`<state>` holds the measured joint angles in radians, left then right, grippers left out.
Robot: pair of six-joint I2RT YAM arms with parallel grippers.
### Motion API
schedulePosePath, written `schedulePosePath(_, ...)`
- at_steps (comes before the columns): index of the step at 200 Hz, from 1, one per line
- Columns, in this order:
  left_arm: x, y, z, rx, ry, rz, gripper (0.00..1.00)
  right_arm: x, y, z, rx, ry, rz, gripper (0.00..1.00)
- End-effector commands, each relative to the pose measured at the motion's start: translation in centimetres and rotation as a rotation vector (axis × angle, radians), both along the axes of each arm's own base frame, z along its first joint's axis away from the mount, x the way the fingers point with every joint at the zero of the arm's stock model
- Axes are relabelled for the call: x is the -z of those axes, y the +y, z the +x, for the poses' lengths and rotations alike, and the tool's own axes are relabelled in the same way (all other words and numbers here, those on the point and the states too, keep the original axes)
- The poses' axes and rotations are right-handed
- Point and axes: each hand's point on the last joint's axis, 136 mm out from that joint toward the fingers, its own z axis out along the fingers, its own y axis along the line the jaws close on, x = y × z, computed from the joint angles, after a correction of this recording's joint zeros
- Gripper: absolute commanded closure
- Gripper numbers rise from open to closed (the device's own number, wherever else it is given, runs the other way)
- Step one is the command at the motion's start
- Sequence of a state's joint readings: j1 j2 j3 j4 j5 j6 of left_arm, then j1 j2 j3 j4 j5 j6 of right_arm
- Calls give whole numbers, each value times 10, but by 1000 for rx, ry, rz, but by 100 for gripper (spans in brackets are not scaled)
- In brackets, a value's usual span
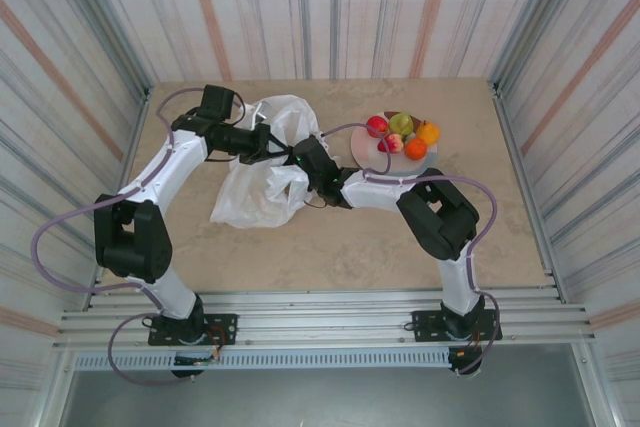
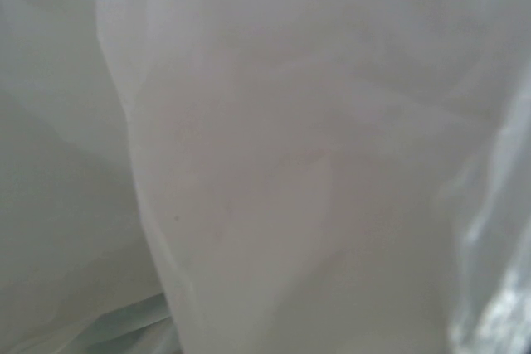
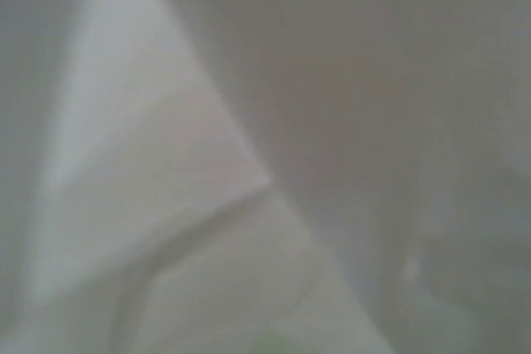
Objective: Place the fruits into the plastic bag
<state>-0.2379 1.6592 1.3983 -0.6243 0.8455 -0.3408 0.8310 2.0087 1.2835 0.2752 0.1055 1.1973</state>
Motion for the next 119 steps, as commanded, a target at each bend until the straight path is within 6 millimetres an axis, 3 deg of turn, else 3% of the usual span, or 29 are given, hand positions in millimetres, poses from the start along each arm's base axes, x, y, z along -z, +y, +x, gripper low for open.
schedulePosePath(1,-5,-2,-6,16,1,-22,100,-1,-3,1,16,18,-5,15)
schedulePosePath(64,-5,-1,-5,13,0,-20,100,-3,-11,2,11,13,-4,6)
schedulePosePath(119,-5,1,-4,6,1,-19,100,-3,-15,1,-6,14,-8,4)
